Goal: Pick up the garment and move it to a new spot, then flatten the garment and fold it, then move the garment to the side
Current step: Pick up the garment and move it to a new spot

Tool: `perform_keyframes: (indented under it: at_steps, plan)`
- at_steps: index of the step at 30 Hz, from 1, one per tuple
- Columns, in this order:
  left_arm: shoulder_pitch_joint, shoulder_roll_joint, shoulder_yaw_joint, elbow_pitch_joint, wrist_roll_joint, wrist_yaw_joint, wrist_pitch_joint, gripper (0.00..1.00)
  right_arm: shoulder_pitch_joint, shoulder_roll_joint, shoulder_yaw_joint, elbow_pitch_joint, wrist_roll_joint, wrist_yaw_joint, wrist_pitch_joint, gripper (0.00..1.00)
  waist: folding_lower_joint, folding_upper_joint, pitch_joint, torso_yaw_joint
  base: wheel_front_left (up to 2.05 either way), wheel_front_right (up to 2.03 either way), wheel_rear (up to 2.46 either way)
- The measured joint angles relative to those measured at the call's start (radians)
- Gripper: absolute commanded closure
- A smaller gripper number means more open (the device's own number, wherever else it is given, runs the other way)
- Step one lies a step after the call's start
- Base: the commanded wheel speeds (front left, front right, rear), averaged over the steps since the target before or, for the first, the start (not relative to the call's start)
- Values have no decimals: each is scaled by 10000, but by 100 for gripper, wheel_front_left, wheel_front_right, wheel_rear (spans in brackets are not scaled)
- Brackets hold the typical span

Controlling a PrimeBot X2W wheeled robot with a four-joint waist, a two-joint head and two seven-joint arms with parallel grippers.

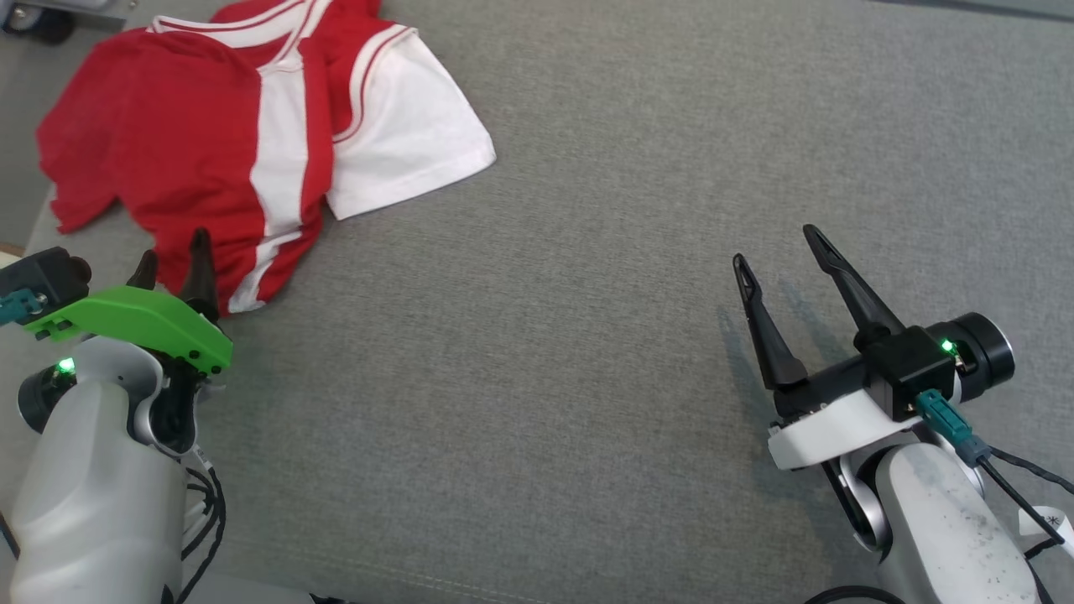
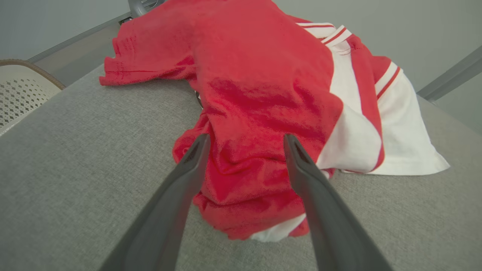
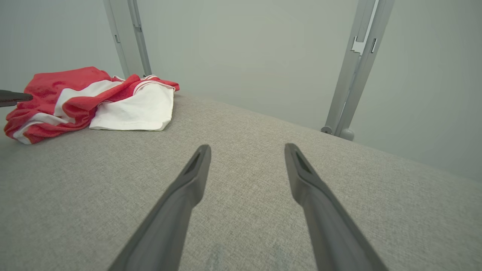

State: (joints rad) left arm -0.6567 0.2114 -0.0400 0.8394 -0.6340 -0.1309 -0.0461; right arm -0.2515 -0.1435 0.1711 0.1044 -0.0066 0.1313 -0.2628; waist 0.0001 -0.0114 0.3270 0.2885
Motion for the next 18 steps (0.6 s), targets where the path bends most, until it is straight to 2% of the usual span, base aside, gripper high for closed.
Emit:
perform_keyframes:
  at_steps: [4,8,9,10,11,14,18]
  plan:
    - [-345,305,-426,738,-631,0,523,0,-151,44,113,-2,33,0,0,0,0,0,525,-503,0,0,0]
    - [-418,543,-1093,543,-1599,0,976,0,-283,96,98,17,86,0,0,0,0,0,910,-998,0,0,0]
    - [-424,717,-1300,483,-1687,-2,1022,18,-291,130,40,15,123,0,0,0,0,0,998,-1094,0,0,0]
    - [-423,888,-1448,477,-1810,-2,1081,68,-307,163,-12,15,144,0,0,0,0,0,1074,-1186,0,0,0]
    - [-413,988,-1586,439,-2006,0,1170,100,-318,182,-31,15,148,0,0,0,0,0,1137,-1281,0,0,0]
    - [-294,1290,-2006,115,-2709,38,1561,100,-294,238,-117,50,219,0,0,0,-1,0,1237,-1506,0,0,0]
    - [166,1787,-2803,-1062,-3791,44,2140,100,-117,293,-309,107,282,0,0,0,-1,0,1099,-1595,0,0,0]
